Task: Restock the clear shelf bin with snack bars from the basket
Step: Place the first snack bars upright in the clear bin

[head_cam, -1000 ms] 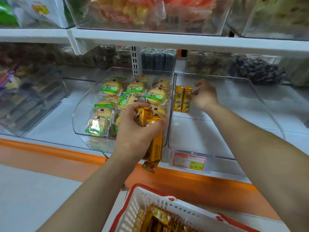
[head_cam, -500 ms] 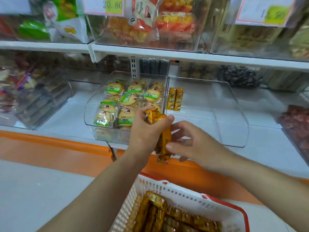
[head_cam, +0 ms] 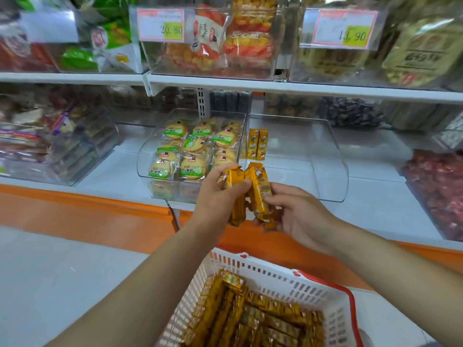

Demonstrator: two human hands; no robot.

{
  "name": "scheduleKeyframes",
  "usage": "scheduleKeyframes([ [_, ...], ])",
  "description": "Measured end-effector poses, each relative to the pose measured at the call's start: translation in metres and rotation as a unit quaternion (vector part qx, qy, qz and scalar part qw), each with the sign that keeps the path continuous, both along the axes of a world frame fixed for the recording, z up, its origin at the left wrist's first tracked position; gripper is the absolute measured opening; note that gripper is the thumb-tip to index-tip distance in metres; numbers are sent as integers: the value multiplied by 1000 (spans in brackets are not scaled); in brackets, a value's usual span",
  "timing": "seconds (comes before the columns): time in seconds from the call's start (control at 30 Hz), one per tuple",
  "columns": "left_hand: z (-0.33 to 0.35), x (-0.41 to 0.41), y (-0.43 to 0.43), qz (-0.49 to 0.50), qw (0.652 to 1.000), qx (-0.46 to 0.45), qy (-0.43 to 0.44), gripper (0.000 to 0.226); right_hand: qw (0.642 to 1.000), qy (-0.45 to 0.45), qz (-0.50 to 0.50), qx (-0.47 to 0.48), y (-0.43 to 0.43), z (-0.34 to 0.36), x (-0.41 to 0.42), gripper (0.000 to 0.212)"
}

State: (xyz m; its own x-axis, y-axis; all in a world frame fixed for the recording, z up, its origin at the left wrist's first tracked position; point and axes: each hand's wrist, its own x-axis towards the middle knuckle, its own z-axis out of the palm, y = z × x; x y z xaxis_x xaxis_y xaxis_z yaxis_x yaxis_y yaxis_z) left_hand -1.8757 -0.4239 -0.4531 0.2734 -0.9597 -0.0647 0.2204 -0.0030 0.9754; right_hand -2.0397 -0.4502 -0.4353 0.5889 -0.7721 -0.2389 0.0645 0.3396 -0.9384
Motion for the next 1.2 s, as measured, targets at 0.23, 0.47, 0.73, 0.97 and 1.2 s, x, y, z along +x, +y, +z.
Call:
scheduleKeyframes([
  [0.23, -6, 6, -7, 14, 1000, -8, -23, 40, 992, 90, -32, -81, -15, -5, -9, 41],
  [0.47, -21, 13, -14, -27, 995, 25, -97, 37, 970, 28, -211, -119, -40, -10, -10, 25],
  [0.73, -19, 33, -32, -45, 991, 20, -126, 46, 937, 90, -225, -254, -96, -3, -6, 18],
  [0.97, -22, 50, -48, -22, 987, -8, -161, 71, 862, 303, -260, -312, -212, -33, 2, 34],
  [1.2, -26, 68, -68, 22, 985, -44, -167, 46, 810, 406, -253, -338, -280, -56, 25, 30],
])
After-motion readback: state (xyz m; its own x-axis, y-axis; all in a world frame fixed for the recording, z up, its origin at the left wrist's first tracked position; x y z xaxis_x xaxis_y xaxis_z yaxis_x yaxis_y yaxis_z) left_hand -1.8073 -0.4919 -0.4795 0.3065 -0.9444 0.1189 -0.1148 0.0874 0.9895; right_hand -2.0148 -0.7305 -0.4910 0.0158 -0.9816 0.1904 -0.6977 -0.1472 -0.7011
